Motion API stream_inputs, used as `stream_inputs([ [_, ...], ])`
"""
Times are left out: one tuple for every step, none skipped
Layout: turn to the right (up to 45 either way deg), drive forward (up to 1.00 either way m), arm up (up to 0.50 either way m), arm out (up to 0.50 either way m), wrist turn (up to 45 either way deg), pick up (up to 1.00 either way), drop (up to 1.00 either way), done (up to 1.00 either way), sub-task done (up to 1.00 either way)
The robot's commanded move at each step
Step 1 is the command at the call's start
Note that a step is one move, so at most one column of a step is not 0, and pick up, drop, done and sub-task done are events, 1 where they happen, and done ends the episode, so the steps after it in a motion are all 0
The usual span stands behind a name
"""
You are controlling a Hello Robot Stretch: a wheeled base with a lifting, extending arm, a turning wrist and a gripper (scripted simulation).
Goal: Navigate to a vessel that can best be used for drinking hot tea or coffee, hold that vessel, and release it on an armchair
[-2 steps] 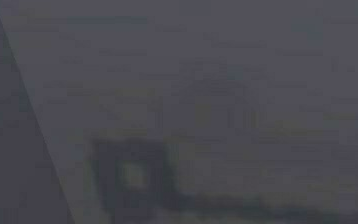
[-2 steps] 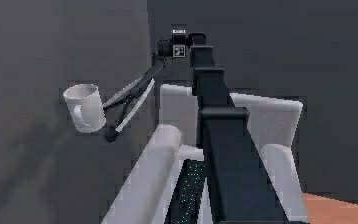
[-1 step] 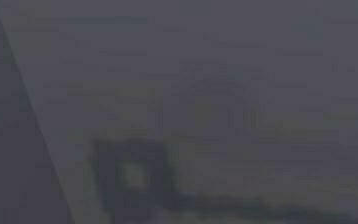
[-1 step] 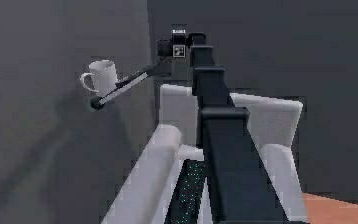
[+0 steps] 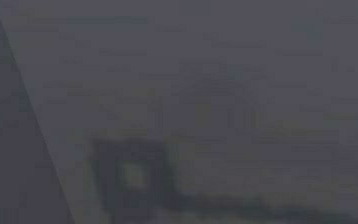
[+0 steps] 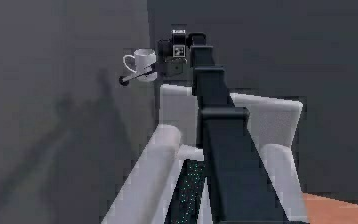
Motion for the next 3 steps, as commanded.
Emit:
stream_inputs([
  [0.0, 0.00, 0.00, 0.00, 45.0, 0.00, 0.00, 0.00, 0.00],
  [0.0, 0.00, 0.00, 0.00, 36.0, 0.00, 0.00, 0.00, 0.00],
  [0.0, 0.00, -0.38, 0.00, 0.0, 0.00, 0.00, 0.00, 0.00],
])
